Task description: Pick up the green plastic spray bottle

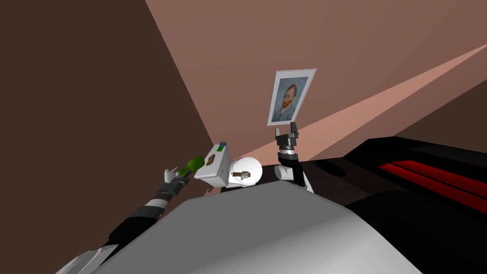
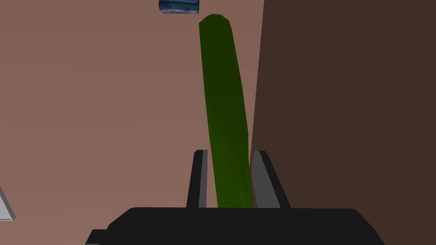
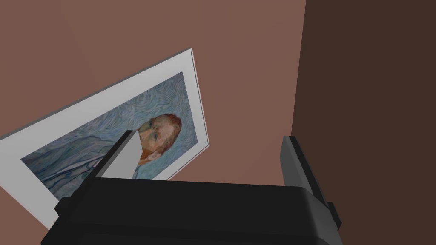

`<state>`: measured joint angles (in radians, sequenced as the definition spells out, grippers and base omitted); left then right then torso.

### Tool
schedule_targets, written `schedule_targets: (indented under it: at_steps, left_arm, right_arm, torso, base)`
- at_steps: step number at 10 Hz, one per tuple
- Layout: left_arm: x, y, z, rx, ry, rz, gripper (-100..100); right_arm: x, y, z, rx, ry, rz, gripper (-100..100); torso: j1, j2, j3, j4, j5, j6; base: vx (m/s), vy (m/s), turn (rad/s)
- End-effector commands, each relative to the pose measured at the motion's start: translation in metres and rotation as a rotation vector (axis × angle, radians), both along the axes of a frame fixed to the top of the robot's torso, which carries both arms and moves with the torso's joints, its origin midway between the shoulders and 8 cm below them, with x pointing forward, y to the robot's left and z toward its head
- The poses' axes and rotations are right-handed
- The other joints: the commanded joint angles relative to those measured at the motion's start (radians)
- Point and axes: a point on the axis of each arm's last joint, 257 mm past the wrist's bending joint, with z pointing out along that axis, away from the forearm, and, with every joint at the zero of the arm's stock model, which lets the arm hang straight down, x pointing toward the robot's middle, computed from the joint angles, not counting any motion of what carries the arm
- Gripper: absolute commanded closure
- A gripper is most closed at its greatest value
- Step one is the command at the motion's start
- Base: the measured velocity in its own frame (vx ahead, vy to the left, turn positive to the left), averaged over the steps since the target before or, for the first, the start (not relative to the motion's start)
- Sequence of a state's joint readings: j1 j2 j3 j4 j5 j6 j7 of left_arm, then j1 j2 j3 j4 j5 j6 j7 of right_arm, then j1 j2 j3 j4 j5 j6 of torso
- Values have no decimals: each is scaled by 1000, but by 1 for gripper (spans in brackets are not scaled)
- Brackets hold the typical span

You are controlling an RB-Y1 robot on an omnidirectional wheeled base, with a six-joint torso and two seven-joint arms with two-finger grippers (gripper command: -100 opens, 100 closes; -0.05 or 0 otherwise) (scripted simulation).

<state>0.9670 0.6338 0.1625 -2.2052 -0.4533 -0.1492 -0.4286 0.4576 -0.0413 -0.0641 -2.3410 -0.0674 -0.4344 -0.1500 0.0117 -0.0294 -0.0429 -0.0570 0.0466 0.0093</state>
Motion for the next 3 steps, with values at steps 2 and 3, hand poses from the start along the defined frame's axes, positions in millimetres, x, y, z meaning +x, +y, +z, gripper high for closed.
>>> schedule_targets:
  at_steps: [2,3]
  left_arm:
    - [-3,-6,4,-3,0,-11,100]
    - [-3,-7,5,-4,-1,-12,0]
  right_arm:
    - [0,0,0,0,0,0,0]
    - [0,0,0,0,0,0,0]
  torso:
    - [0,2,1,1,0,0]
    - [1,3,2,1,0,0]
  base:
    - [0,0,0]
    - [0,0,0]
